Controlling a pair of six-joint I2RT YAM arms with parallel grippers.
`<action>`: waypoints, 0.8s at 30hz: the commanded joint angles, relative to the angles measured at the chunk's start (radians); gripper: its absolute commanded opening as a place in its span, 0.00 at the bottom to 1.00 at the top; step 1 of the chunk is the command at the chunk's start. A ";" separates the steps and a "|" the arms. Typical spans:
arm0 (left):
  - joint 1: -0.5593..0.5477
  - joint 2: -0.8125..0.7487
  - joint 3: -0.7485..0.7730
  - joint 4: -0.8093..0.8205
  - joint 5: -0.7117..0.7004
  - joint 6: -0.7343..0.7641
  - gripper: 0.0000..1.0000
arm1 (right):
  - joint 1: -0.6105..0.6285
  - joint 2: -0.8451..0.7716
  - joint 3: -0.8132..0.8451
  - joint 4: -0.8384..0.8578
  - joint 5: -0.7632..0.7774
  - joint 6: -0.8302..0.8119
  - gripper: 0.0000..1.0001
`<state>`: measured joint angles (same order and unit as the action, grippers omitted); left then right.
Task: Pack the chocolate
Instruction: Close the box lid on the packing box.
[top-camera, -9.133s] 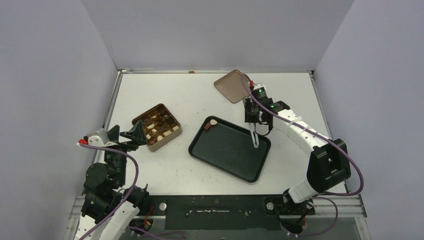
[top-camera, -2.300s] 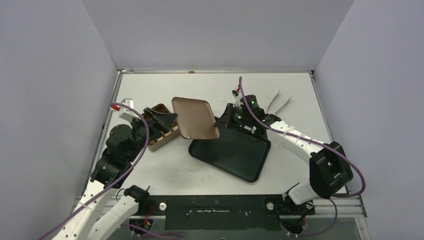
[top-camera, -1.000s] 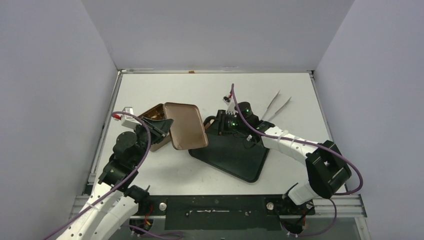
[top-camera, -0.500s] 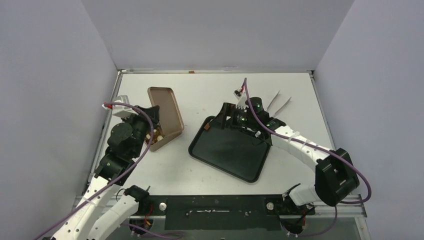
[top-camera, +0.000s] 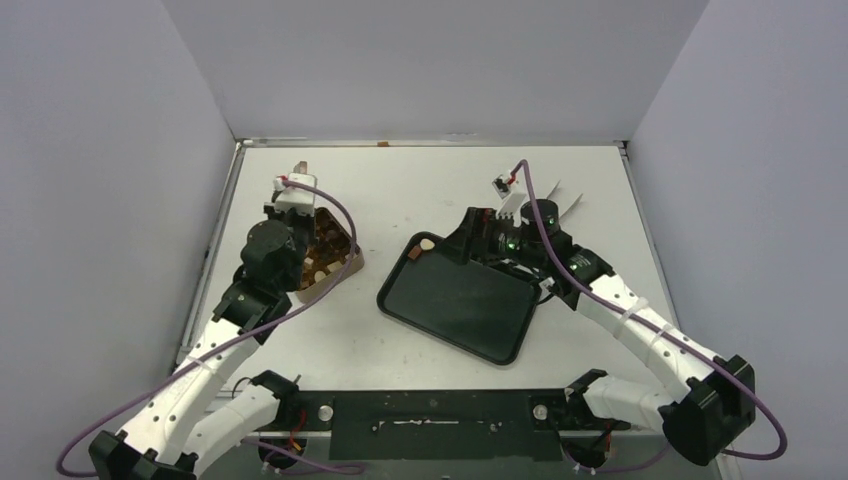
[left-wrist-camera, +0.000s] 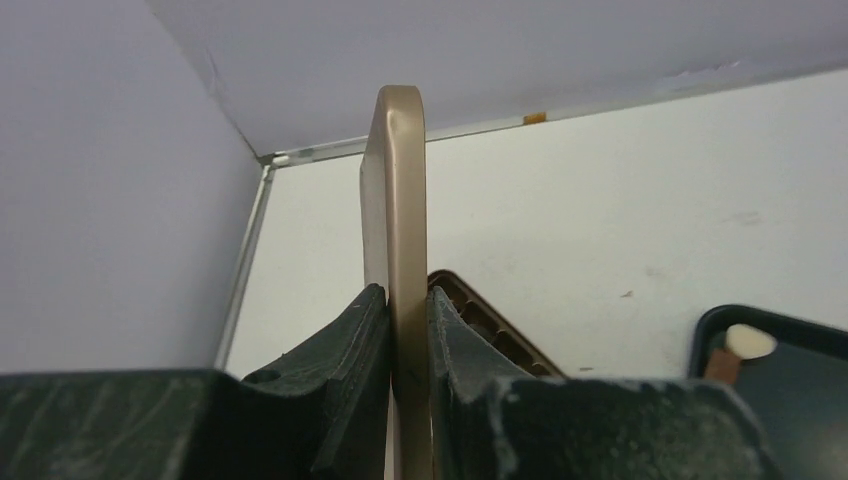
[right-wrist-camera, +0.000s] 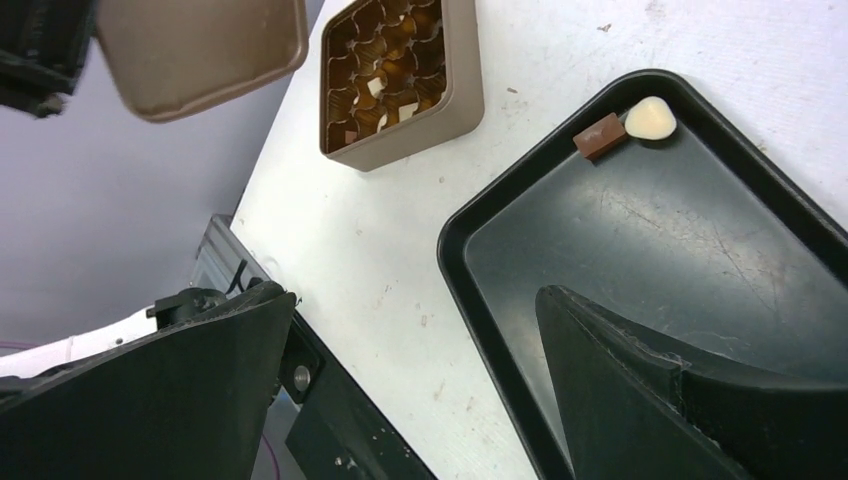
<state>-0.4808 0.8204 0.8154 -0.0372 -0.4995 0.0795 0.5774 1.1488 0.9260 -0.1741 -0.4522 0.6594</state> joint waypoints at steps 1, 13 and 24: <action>-0.001 0.055 0.017 0.104 0.004 0.348 0.00 | -0.002 -0.087 0.053 -0.043 0.048 -0.052 0.97; 0.016 0.140 -0.113 0.311 0.053 0.739 0.00 | -0.010 -0.164 0.072 -0.122 0.073 -0.100 0.98; 0.074 0.257 -0.193 0.353 0.246 0.807 0.00 | -0.011 -0.262 0.037 -0.156 0.129 -0.115 0.98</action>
<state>-0.4297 1.0649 0.6006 0.2192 -0.3565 0.8558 0.5743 0.9089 0.9497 -0.3279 -0.3649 0.5770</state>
